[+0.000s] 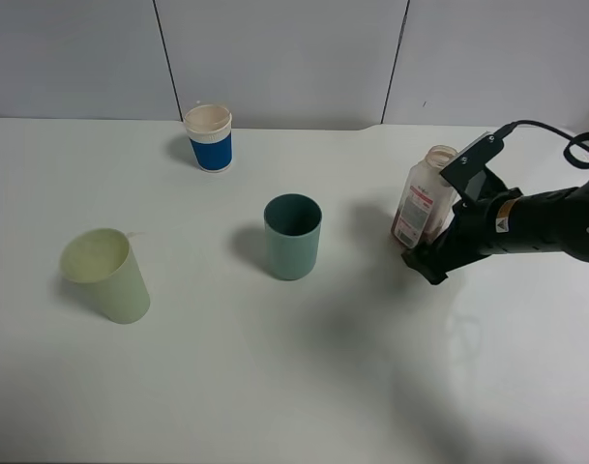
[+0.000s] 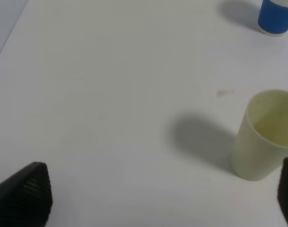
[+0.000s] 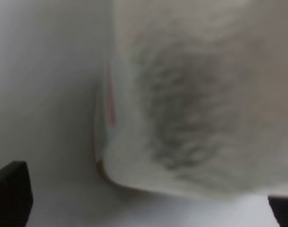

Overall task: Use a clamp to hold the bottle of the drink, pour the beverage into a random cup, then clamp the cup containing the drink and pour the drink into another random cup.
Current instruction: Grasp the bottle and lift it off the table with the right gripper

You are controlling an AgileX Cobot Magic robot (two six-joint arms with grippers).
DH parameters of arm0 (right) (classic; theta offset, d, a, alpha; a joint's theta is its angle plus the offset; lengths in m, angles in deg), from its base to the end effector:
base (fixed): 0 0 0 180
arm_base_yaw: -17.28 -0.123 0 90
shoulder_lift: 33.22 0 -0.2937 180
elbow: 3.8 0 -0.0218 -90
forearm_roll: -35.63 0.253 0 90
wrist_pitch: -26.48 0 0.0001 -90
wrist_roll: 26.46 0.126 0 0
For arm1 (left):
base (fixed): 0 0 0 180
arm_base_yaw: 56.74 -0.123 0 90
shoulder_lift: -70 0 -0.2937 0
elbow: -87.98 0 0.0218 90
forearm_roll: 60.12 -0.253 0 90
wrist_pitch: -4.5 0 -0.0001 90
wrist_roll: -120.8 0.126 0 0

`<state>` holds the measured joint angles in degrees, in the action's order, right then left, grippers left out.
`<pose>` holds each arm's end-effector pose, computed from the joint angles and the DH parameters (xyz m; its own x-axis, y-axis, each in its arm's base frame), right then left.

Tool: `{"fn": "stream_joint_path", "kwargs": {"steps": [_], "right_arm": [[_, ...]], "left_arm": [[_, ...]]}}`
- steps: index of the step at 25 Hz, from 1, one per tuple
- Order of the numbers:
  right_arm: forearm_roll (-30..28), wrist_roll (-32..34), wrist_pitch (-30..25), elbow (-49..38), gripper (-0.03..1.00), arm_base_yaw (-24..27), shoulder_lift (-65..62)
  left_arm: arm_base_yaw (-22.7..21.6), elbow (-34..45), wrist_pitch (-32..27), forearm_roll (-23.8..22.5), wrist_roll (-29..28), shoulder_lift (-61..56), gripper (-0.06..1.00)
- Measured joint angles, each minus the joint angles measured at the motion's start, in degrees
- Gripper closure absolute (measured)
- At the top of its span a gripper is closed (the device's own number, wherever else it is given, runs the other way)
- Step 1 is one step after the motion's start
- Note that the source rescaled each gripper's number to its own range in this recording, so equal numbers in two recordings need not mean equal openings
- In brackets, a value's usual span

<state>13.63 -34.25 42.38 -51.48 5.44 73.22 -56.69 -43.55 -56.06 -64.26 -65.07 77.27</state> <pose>0.2859 0.0731 0.0915 -0.5183 -0.6018 -0.6077 -0.5959 0.7638 -0.2482 0.0182 0.0079 0.2649 -0.4374 -0.0663 -0.8968 -0.0849 0.9959 -0.0322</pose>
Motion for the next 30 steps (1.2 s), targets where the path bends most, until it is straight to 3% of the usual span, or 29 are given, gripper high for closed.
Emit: {"fn": "stream_joint_path", "kwargs": {"steps": [7,19,28,30], "right_arm": [[0.0,0.2,5.1,0.0,-0.03,0.0,1.9],[0.0,1.4,8.9,0.1,-0.03,0.0,2.5],[0.0,3.1,15.6,0.1,-0.03,0.0,5.7],[0.0,3.2,15.8,0.1,0.01,0.0,5.7]], "left_arm": [[0.0,0.0,0.0,0.0,0.0,0.0,0.06],[0.0,0.0,0.0,0.0,0.0,0.0,0.06],[0.0,0.0,0.0,0.0,0.0,0.0,0.06],[0.0,0.0,0.0,0.0,0.0,0.0,0.06]]}}
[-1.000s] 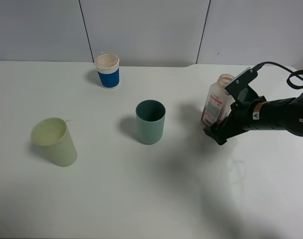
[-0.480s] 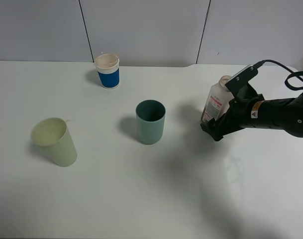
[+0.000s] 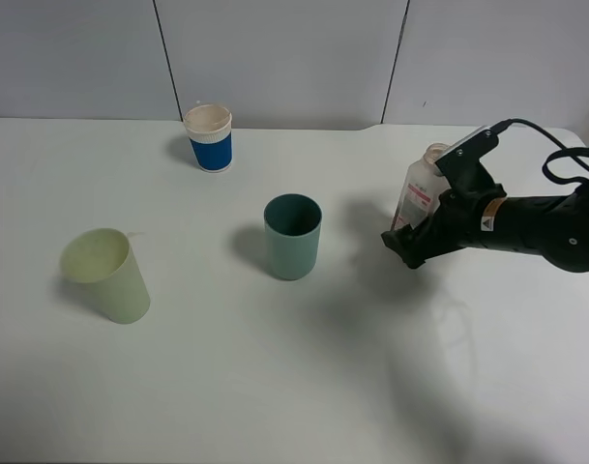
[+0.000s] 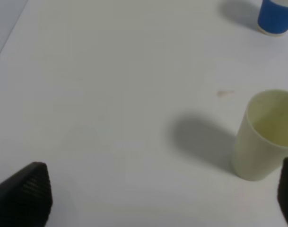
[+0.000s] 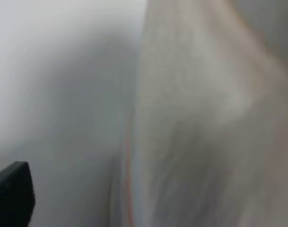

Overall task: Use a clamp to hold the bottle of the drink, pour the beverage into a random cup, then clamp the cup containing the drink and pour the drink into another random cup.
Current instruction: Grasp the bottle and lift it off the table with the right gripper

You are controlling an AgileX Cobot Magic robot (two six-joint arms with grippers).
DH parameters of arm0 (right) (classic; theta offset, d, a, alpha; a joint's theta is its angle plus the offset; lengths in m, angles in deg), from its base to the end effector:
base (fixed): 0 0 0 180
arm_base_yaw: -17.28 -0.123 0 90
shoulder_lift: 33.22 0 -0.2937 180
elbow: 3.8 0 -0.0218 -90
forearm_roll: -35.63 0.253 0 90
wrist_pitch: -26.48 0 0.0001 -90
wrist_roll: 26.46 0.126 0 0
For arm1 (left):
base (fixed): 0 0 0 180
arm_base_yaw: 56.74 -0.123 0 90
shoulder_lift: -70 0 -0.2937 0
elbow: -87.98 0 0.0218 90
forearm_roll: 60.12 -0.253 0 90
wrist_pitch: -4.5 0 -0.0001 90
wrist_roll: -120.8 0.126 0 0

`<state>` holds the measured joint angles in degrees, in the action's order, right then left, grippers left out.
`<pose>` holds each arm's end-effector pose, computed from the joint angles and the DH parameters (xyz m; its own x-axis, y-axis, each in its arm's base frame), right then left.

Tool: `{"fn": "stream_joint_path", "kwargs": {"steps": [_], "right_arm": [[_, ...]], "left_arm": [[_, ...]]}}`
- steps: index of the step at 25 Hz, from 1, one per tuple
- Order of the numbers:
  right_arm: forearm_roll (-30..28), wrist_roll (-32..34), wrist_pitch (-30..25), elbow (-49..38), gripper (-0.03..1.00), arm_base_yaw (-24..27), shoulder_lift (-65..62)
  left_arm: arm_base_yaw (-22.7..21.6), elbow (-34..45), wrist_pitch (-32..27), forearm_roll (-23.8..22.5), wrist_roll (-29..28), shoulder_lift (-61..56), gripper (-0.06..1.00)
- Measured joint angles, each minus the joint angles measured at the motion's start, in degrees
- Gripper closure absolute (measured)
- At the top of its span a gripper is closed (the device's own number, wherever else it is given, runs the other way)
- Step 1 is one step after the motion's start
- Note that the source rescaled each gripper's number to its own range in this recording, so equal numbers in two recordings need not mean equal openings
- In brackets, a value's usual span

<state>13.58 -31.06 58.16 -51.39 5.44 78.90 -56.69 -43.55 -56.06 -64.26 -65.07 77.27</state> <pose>0.3017 0.0886 0.0860 -0.4358 -0.4927 -0.7532 -0.5716 0.7979 -0.1912 0.0182 0.0079 0.2649 -0.4374 -0.0663 -0.8968 -0.0849 0.9959 -0.0322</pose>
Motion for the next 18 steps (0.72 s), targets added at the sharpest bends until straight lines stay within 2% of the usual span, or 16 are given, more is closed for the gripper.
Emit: {"fn": "stream_joint_path", "kwargs": {"steps": [3,5,7,8,9,18], "right_arm": [[0.0,0.0,0.2,0.0,0.28,0.0,0.0],[0.0,0.0,0.2,0.0,0.53,0.0,0.0],[0.1,0.1,0.3,0.0,0.82,0.0,0.0],[0.0,0.4,0.4,0.0,0.92,0.0,0.0],[0.0,0.7,0.5,0.0,0.96,0.0,0.0],[1.2,3.1,0.3,0.0,0.96,-1.6,0.0]], "left_arm": [[0.0,0.0,0.0,0.0,0.0,0.0,0.06],[0.0,0.0,0.0,0.0,0.0,0.0,0.06],[0.0,0.0,0.0,0.0,0.0,0.0,0.06],[0.0,0.0,0.0,0.0,0.0,0.0,0.06],[0.0,0.0,0.0,0.0,0.0,0.0,0.06],[0.0,0.0,0.0,0.0,0.0,0.0,0.06]]}}
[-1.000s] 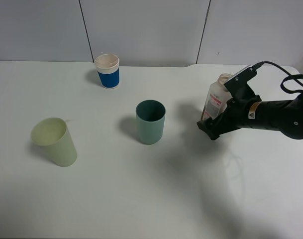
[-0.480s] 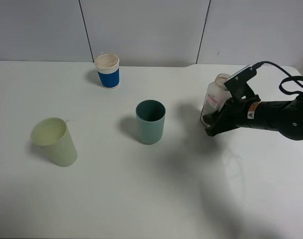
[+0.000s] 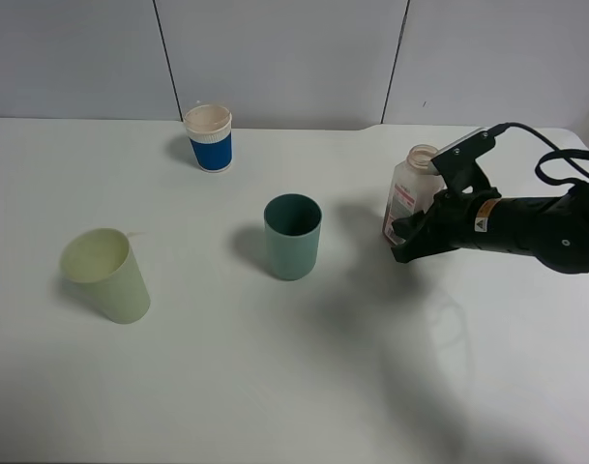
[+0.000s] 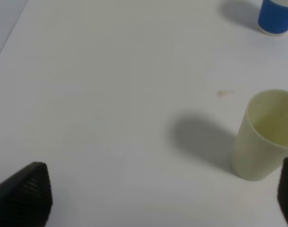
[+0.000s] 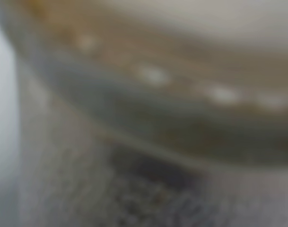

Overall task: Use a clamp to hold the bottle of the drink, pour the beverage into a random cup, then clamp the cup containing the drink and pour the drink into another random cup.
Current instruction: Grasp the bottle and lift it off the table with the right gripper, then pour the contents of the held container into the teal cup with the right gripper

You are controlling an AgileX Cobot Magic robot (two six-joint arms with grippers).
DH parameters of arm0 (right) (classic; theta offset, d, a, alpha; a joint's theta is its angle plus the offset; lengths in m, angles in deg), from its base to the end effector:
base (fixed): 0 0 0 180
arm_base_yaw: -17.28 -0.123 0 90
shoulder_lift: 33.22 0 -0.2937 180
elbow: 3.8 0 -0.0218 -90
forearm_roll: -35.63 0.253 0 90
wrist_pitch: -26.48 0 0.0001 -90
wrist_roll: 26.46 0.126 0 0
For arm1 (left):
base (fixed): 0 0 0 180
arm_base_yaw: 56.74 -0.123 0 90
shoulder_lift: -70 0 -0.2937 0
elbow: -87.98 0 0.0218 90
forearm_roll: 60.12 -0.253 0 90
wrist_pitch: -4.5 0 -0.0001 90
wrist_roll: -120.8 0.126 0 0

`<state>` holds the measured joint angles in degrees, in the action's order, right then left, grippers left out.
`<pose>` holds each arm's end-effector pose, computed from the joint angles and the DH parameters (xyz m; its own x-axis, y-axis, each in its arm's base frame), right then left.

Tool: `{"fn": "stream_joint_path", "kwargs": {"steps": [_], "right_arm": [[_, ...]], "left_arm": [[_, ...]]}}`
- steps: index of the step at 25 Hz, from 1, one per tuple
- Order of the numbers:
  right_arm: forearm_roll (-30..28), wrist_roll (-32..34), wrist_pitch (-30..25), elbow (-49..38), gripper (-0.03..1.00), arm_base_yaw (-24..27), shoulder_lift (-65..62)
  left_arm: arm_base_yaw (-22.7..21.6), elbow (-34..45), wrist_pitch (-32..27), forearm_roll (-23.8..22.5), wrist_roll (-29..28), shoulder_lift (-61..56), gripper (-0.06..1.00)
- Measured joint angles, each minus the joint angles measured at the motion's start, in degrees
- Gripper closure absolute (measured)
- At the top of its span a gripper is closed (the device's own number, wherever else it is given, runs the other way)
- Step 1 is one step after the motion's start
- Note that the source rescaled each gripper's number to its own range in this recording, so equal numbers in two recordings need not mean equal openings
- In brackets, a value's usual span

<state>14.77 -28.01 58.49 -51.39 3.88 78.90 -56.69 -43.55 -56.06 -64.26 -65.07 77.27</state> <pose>0.3002 0.0959 0.0867 -0.4594 -0.4457 -0.7683 -0.5541 0.8199 -0.1443 0.0182 0.0079 0.2649 -0.4374 -0.0663 -0.8968 -0.0849 0.9959 -0.0322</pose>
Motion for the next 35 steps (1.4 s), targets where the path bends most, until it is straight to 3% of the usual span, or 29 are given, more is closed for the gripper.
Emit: {"fn": "stream_joint_path", "kwargs": {"steps": [7,17,18,21,29,35], "right_arm": [[5.8,0.0,-1.7,0.0,0.96,-2.9,-0.3],[13.7,0.0,-19.6,0.0,0.96,-6.0,-8.9],[13.9,0.0,-22.6,-0.1,0.96,-6.0,-12.0],[13.9,0.0,-25.0,0.2,0.96,-6.0,-15.1],[13.5,0.0,-41.4,12.3,0.96,-6.8,-16.5],[10.5,0.0,-47.7,19.2,0.96,-9.6,-16.6]], "left_arm": [[0.0,0.0,0.0,0.0,0.0,0.0,0.06],[0.0,0.0,0.0,0.0,0.0,0.0,0.06],[0.0,0.0,0.0,0.0,0.0,0.0,0.06],[0.0,0.0,0.0,0.0,0.0,0.0,0.06],[0.0,0.0,0.0,0.0,0.0,0.0,0.06],[0.0,0.0,0.0,0.0,0.0,0.0,0.06]]}}
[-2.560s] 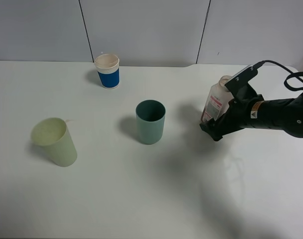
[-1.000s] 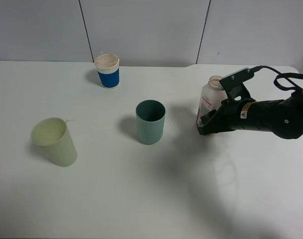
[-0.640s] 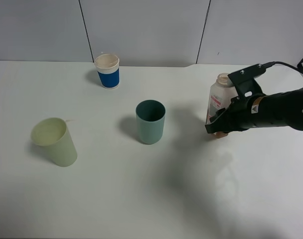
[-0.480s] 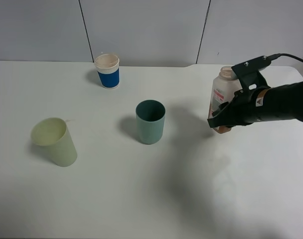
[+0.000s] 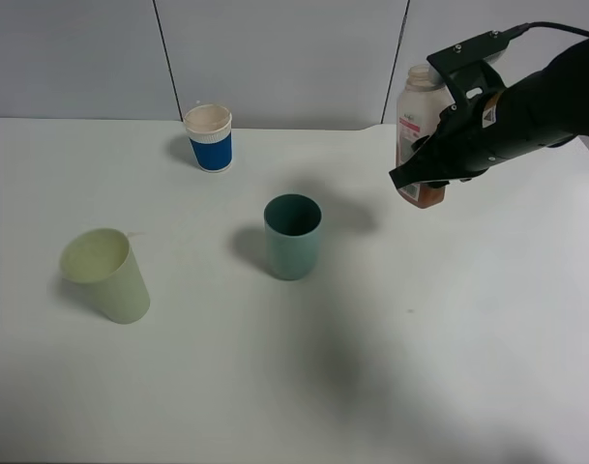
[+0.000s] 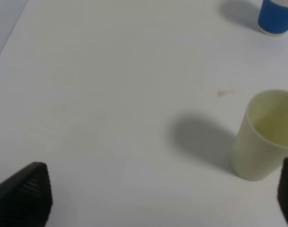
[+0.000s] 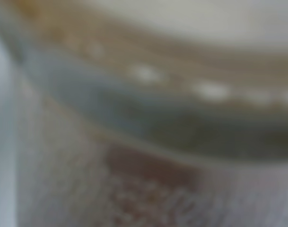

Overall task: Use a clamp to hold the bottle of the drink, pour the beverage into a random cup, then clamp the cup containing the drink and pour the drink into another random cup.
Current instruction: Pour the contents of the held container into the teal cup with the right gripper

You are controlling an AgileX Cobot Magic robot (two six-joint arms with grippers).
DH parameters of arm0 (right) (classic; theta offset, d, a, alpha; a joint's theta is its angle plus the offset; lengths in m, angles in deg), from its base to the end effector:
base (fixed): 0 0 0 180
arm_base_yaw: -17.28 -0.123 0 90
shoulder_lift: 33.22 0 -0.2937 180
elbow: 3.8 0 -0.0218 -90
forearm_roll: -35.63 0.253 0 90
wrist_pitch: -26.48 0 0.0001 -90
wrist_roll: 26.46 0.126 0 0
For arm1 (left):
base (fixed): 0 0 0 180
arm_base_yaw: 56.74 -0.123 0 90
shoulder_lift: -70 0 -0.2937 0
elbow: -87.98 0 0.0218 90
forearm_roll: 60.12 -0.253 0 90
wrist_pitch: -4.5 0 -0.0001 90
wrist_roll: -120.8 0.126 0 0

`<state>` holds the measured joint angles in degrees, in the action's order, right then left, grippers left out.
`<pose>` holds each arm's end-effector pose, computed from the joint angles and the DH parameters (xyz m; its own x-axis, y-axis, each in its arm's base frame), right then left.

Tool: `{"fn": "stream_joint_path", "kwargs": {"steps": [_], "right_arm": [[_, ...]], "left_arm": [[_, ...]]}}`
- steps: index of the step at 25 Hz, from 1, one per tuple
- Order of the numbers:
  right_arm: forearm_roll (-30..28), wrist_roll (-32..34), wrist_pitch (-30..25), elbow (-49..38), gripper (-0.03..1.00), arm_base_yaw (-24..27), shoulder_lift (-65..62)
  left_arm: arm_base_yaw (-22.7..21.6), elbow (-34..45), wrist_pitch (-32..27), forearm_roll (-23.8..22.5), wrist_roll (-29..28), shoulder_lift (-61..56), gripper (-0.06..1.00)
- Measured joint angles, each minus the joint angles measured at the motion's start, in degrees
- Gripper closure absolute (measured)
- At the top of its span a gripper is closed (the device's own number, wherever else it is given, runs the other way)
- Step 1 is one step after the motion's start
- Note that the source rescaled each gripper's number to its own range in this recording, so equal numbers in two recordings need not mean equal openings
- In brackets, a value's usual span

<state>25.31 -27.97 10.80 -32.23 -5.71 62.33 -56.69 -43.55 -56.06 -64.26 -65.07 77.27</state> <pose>0.3082 0.1241 0.1964 -0.6135 -0.4758 -0.6303 -0.4928 0.8543 -0.1652 0.0182 0.0079 0.2649 -0.4374 -0.0663 -0.8968 -0.0849 0.9959 -0.0322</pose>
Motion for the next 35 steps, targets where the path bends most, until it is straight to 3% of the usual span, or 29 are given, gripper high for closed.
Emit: {"fn": "stream_joint_path", "kwargs": {"steps": [11,21,26,35], "right_arm": [[-2.7,-0.7,-5.8,4.2,0.96,-3.2,3.2],[-7.9,-4.8,-13.7,14.4,0.96,-7.7,11.6],[-11.7,-5.2,-14.6,15.2,0.96,-9.9,11.7],[-15.4,-8.3,-21.5,15.2,0.96,-13.3,12.0]], "left_arm": [[0.0,0.0,0.0,0.0,0.0,0.0,0.06],[0.0,0.0,0.0,0.0,0.0,0.0,0.06],[0.0,0.0,0.0,0.0,0.0,0.0,0.06],[0.0,0.0,0.0,0.0,0.0,0.0,0.06]]}}
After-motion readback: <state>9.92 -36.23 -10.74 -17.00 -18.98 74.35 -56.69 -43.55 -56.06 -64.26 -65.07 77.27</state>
